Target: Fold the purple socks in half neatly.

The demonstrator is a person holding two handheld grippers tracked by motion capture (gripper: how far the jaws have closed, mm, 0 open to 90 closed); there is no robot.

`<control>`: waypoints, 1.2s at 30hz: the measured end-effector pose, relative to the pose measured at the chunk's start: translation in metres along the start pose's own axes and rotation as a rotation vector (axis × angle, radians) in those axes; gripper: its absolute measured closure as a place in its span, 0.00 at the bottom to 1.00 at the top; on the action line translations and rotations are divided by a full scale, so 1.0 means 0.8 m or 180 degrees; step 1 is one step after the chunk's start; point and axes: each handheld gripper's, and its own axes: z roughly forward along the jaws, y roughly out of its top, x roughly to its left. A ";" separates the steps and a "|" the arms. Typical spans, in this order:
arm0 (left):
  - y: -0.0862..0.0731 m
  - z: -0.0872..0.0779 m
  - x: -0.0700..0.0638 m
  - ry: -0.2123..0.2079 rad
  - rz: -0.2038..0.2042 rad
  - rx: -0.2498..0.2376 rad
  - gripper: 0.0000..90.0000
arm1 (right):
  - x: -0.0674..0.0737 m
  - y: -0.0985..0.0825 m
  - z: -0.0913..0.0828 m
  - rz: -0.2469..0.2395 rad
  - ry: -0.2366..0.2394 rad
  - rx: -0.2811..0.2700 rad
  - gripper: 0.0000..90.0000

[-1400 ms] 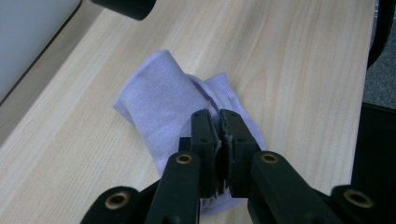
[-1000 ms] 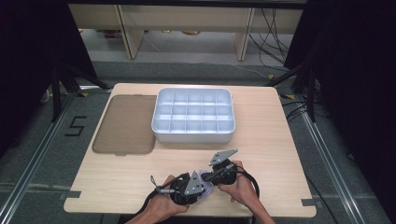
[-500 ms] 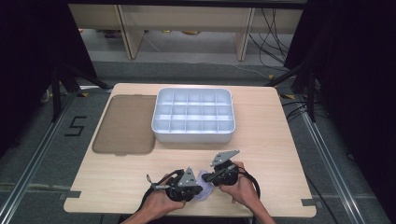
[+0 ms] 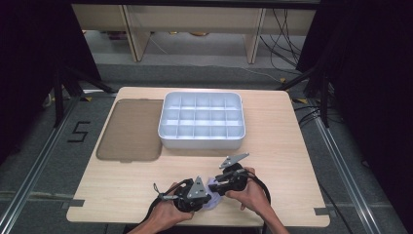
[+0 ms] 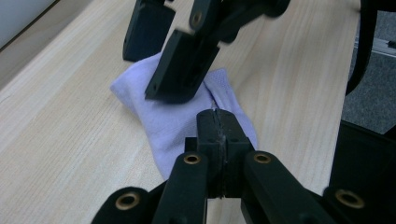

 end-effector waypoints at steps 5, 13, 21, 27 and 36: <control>0.000 0.001 0.000 -0.0008 0.0034 -0.0005 0.99 | -0.006 0.001 0.011 0.0112 0.0001 0.0077 0.49; -0.003 -0.004 -0.006 0.0014 0.0113 -0.0044 0.95 | -0.007 -0.001 0.015 0.0115 0.0076 0.0067 0.56; -0.006 -0.026 -0.011 -0.0179 -0.0138 -0.0244 0.88 | -0.009 -0.002 0.016 0.0162 0.0299 0.0075 0.70; -0.032 -0.065 0.001 -0.0132 -0.0396 -0.0343 0.72 | -0.008 -0.004 0.016 0.0281 0.0292 0.0053 0.74; -0.076 -0.100 0.031 0.0123 -0.0805 -0.0271 0.48 | -0.001 -0.003 0.015 0.0170 0.0175 0.0034 0.79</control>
